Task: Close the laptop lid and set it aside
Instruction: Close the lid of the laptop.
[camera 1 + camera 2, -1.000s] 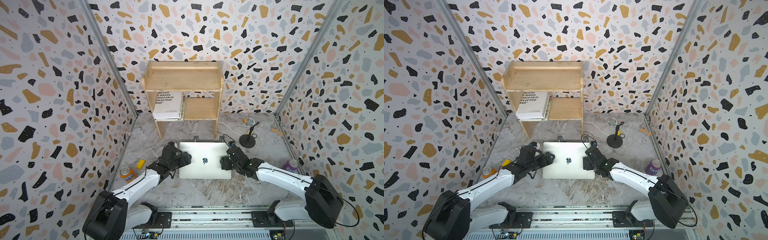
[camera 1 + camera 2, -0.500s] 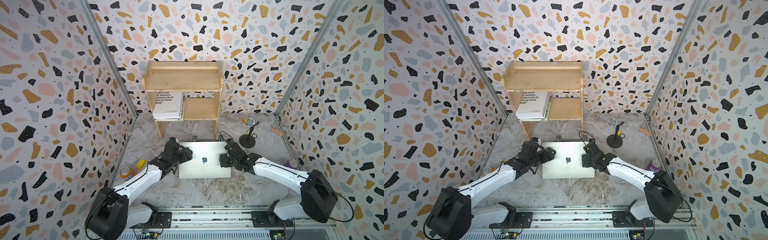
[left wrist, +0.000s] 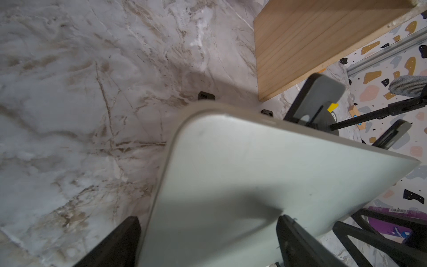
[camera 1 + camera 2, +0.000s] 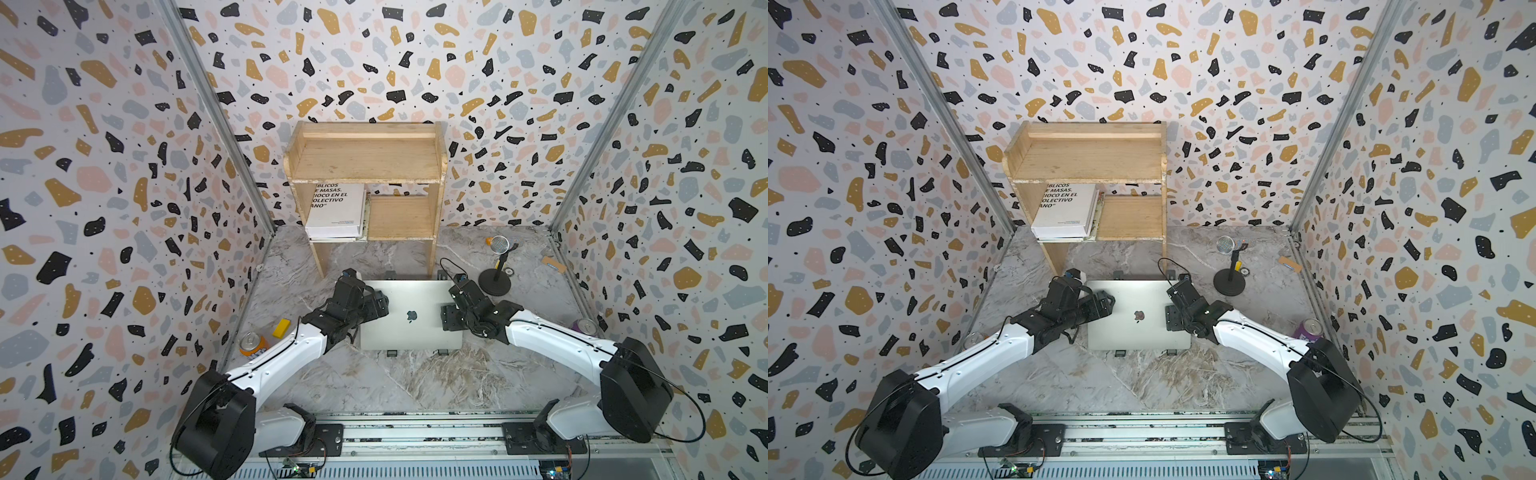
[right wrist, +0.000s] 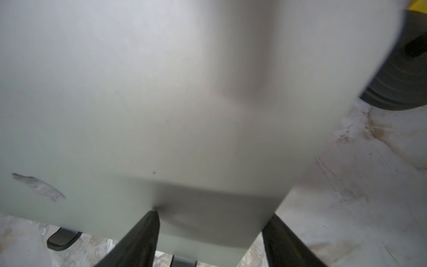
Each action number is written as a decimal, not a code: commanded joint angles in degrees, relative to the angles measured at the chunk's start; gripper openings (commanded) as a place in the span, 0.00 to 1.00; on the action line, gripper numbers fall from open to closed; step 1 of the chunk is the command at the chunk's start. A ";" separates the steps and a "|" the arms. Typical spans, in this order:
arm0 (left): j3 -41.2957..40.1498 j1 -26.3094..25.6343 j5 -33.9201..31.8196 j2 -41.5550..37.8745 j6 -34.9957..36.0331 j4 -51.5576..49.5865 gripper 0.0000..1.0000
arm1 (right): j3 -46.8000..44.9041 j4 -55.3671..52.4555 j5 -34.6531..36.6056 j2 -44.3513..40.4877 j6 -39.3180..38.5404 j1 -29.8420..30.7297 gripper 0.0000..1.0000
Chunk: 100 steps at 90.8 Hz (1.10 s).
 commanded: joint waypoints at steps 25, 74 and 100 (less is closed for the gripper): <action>2.14 -2.23 2.64 0.64 0.27 5.85 0.93 | 4.53 5.48 -3.06 0.65 -1.22 1.40 0.74; -8.12 -1.96 -9.61 -5.72 -2.66 0.91 0.98 | -5.71 6.73 -2.01 -6.48 0.69 -0.84 1.00; -15.96 -1.79 -9.10 -12.10 -5.01 4.72 0.98 | -14.63 10.17 -6.75 -12.55 1.85 -3.32 0.98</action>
